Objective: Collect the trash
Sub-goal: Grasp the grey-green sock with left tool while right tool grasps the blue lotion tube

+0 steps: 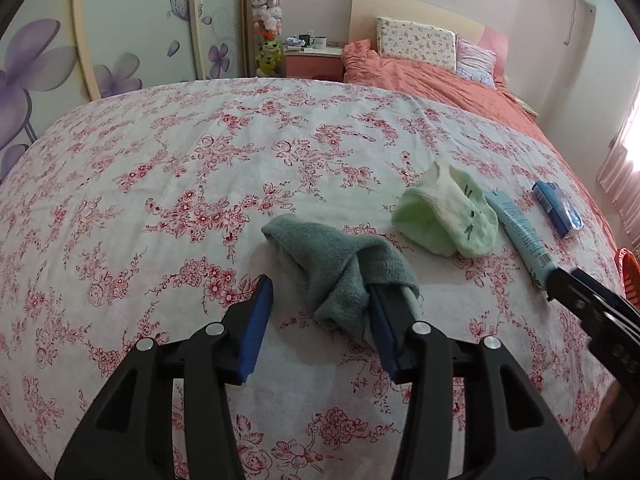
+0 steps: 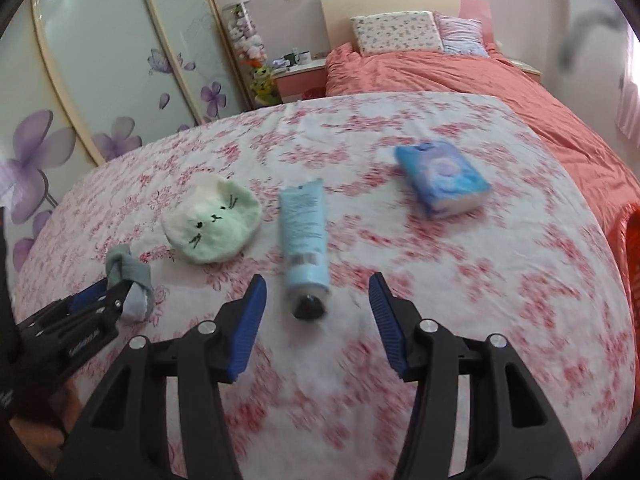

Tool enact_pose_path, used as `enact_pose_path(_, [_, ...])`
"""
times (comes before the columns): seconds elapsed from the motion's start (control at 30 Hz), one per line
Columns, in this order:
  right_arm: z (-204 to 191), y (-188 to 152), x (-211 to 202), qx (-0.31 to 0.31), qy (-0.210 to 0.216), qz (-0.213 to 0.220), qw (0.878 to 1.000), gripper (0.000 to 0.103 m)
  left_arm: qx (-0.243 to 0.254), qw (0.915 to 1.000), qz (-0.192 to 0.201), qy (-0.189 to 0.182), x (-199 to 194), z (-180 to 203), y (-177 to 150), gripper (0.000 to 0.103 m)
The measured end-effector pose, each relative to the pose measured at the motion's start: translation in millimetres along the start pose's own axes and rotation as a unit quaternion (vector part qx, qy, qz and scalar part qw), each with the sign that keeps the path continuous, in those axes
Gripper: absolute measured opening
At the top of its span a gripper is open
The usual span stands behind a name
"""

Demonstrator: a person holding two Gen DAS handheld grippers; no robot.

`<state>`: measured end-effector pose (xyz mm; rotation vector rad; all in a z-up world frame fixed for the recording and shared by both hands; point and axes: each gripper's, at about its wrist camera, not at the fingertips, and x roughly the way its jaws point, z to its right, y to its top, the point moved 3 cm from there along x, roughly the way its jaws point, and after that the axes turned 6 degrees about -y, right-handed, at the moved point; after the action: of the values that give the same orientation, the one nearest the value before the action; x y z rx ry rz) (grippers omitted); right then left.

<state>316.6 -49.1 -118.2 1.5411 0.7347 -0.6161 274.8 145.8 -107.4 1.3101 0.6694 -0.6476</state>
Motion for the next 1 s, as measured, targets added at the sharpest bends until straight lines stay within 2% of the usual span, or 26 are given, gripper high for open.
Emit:
enact_pose_path(0.07, [-4.0, 2.5, 8.0, -0.002, -0.006, -0.007, 1.000, 0.041, 0.002, 1.0000, -0.001, 0.002, 0.3, 0.2, 0.2, 0.048])
enact_pose_path(0.3, [-5.8, 9.2, 19.0, 0.011, -0.018, -0.014, 1.000, 0.035, 0.008, 0.9999, -0.003, 0.008, 1.8, 2.6, 1.0, 0.049])
enact_pose_path(0.37, [-6.1, 8.3, 19.2, 0.008, -0.018, -0.014, 1.000, 0.027, 0.007, 0.9999, -0.003, 0.008, 1.9, 3.1, 1.5, 0.049])
enact_pose_path(0.63, [19.9, -6.0, 1.7, 0.005, -0.065, -0.009, 0.998, 0.027, 0.005, 1.0000, -0.002, 0.005, 1.8, 3.2, 1.4, 0.049])
enact_pose_path(1.0, [35.9, -10.9, -0.3, 0.026, -0.048, -0.014, 0.998, 0.027, -0.011, 0.9999, 0.003, -0.012, 0.4, -1.1, 1.3, 0.049])
